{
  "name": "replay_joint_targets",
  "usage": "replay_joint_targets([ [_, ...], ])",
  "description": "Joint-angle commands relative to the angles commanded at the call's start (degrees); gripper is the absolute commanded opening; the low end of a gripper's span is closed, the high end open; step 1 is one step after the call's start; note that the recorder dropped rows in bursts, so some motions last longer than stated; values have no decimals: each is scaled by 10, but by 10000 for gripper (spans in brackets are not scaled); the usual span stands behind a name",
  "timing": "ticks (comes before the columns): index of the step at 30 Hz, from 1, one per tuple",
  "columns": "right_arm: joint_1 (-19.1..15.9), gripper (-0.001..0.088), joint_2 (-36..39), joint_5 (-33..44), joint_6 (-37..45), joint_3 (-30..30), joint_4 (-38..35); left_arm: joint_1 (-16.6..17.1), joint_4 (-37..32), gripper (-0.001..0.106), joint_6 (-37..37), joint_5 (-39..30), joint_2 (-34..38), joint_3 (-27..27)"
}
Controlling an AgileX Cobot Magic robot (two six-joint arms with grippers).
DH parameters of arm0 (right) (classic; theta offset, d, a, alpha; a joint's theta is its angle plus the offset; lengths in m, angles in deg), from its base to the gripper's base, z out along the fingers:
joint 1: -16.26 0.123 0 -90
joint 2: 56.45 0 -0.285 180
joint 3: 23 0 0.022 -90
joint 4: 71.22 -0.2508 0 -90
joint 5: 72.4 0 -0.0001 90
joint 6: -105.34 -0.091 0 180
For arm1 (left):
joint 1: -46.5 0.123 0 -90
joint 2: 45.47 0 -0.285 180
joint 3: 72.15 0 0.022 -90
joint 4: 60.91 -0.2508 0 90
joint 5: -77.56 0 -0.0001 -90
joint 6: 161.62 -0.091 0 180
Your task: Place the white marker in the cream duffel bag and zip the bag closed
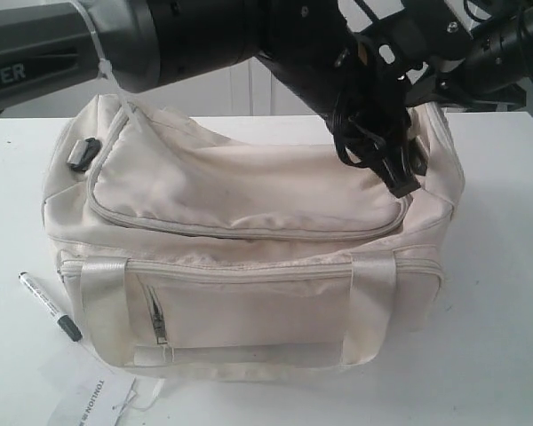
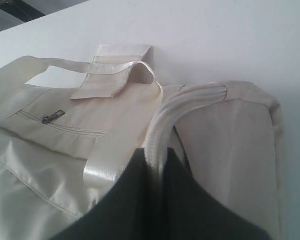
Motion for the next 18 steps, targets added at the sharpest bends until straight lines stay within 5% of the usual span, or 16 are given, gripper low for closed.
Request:
replay_joint_targets([
  [7,0,0,1,-19,-3,0,0,0,69,0,-16,-18,-1,0],
  [13,0,0,1,-32,-8,0,-1,0,70,0,-39,-101,-1,0],
  [18,0,0,1,-25,-14,0,-2,0,57,0,-63,-87,3,0],
])
